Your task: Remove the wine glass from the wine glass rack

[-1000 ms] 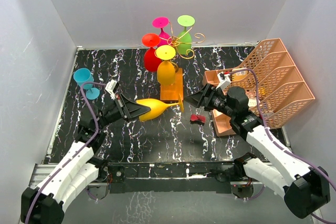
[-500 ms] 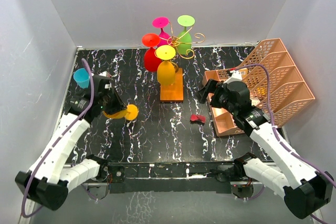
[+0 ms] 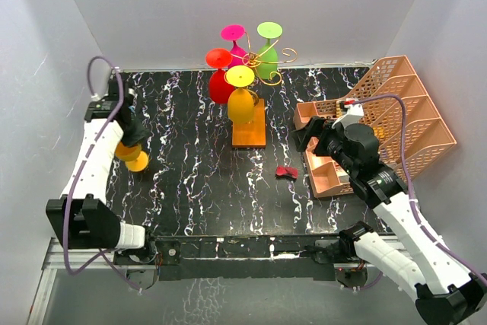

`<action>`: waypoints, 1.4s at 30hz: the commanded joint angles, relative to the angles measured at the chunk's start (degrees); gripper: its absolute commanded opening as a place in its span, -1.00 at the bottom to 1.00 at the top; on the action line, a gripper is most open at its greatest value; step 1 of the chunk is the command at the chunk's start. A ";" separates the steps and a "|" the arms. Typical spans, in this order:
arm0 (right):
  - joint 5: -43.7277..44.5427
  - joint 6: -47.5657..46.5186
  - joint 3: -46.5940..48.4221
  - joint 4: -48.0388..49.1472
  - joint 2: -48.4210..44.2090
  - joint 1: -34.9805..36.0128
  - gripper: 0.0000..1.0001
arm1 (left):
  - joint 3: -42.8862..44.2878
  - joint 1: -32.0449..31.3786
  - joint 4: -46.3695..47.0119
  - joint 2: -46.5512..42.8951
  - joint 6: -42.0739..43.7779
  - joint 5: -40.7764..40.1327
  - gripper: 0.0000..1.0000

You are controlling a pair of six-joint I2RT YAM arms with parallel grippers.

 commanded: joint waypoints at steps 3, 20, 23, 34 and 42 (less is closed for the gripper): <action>1.96 -1.63 -1.36 3.64 -1.62 -0.06 0.97 | 4.87 8.58 -0.27 4.96 -2.11 -1.57 -1.00; 0.31 4.38 -2.99 5.30 -1.45 -0.09 0.97 | 15.07 13.76 1.54 17.44 1.88 4.36 -1.00; -0.02 4.65 -2.95 5.64 -1.61 -0.10 0.97 | 14.66 13.73 1.68 17.96 2.11 4.87 -0.97; 0.18 5.11 -3.23 6.66 -1.63 -0.11 0.97 | 12.94 13.73 1.44 18.64 2.56 4.80 -0.85; -0.50 5.80 -3.95 7.46 -1.63 -0.05 0.97 | 12.17 13.72 1.58 18.20 3.22 4.20 -0.65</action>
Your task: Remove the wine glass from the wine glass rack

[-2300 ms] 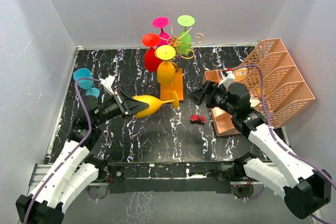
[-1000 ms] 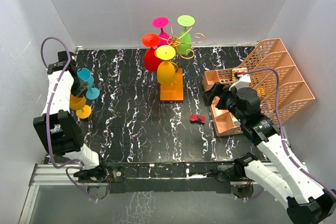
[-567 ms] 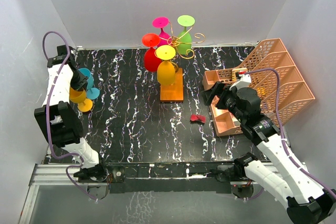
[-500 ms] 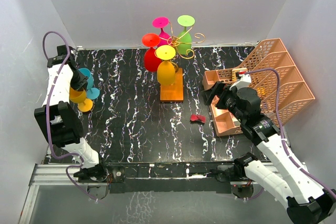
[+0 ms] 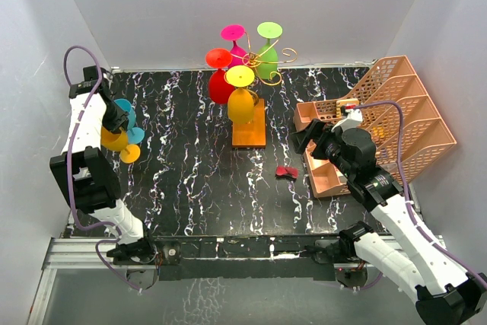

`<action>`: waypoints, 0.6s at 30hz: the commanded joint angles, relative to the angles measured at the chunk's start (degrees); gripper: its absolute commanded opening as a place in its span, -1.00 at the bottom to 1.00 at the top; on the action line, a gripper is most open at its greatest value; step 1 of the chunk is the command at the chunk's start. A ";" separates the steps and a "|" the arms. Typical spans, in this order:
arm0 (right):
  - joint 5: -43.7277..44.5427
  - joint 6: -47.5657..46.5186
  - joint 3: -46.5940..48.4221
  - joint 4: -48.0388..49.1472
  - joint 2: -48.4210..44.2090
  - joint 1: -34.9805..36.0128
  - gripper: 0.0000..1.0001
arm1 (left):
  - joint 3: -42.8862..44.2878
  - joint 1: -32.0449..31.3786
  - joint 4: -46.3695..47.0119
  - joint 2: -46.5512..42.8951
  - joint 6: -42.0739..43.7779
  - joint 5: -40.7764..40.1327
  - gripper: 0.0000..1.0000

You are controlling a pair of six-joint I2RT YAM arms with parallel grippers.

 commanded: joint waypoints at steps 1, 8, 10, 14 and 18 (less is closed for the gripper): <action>-0.22 0.62 0.33 4.16 -0.65 -0.12 0.97 | -0.55 0.31 -1.22 -0.60 0.92 -1.25 -0.65; -0.57 0.92 0.30 4.46 -0.73 -0.08 0.97 | -0.55 0.31 -1.60 -1.93 1.26 -2.15 -0.51; -0.78 0.93 0.36 4.52 -0.51 -0.12 0.97 | -0.42 0.31 -1.37 -2.98 2.17 -1.90 -0.35; -0.60 0.84 0.73 4.44 -0.48 -0.15 0.97 | 0.07 0.38 -1.15 -5.72 3.25 -2.16 -0.03; -0.23 0.63 0.82 4.42 -1.21 -0.10 0.97 | -0.13 0.31 -0.06 -8.61 3.59 0.17 0.25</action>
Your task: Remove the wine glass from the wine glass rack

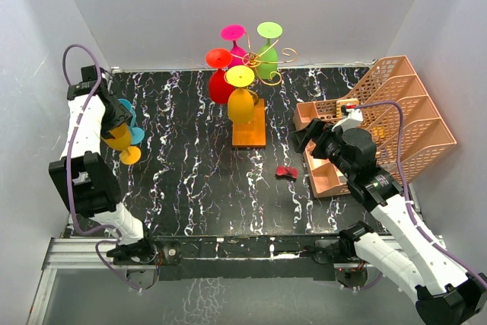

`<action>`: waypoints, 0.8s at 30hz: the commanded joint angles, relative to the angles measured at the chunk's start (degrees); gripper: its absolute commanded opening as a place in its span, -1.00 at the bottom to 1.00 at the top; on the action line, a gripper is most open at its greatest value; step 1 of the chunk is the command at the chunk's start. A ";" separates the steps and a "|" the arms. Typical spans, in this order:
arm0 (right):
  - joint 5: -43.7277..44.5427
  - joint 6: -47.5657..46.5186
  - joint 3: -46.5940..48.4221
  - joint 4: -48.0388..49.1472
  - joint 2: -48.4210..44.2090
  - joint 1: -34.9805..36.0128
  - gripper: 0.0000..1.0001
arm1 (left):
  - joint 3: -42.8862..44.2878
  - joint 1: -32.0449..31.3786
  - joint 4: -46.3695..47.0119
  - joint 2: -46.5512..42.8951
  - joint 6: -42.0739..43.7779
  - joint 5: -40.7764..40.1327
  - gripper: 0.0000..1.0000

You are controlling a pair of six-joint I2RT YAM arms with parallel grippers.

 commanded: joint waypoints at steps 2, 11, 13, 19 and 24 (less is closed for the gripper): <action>0.77 -0.64 1.09 3.41 -1.53 -0.15 0.97 | 0.73 0.29 0.31 -7.38 1.14 3.38 0.26; 3.50 -2.29 1.94 3.39 -1.58 -0.10 0.95 | -1.86 -4.29 5.95 -17.70 3.99 16.40 0.73; 3.39 -2.18 2.72 3.47 -0.90 -0.13 0.95 | -4.65 -8.53 9.04 -20.58 3.56 19.79 0.80; -1.99 3.39 6.78 6.14 2.13 -0.10 0.93 | -17.59 -23.41 23.76 -27.94 0.57 27.64 0.83; -9.32 10.45 10.17 12.10 7.23 -0.12 0.89 | -26.68 -26.74 29.32 -33.97 1.83 28.91 0.86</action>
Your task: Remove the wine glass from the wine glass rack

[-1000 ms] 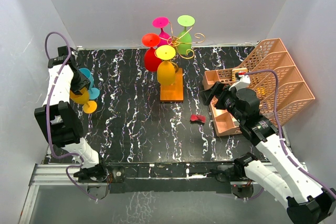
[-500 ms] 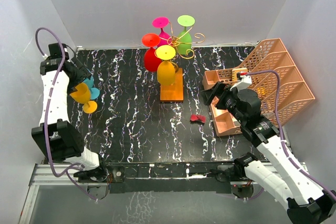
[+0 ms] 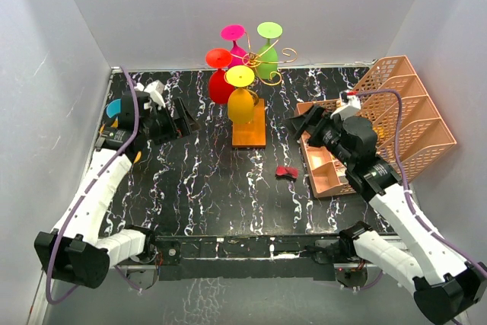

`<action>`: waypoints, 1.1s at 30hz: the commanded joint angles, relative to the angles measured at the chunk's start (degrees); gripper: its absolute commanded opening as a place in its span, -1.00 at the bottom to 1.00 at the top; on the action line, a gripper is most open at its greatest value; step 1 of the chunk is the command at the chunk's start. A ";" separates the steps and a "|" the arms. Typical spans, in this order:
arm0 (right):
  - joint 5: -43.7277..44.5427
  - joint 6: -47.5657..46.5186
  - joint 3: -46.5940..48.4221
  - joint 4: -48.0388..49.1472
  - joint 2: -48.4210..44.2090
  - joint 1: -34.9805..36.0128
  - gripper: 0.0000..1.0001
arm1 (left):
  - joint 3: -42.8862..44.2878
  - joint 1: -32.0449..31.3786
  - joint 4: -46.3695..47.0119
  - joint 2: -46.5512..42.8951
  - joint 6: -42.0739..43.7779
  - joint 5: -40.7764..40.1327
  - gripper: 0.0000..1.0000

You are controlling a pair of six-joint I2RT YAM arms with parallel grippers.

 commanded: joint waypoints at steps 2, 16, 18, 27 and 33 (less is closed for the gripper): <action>-8.69 9.09 8.03 9.43 6.42 -0.11 0.86 | -5.89 -0.78 7.84 -6.32 3.47 4.15 0.87; -8.33 29.51 20.57 10.29 20.46 5.49 0.69 | -20.50 -0.94 16.29 -18.18 12.56 8.48 0.89; -5.98 29.34 22.20 9.45 20.89 6.75 0.64 | -20.58 -0.97 16.64 -18.63 12.92 8.38 0.90; 3.48 30.65 30.78 2.06 24.14 9.12 0.45 | -21.16 -1.07 17.55 -20.08 12.51 13.36 0.91; 9.64 32.54 32.96 -0.89 25.43 9.95 0.30 | -21.34 -1.45 17.74 -21.13 12.49 13.34 0.92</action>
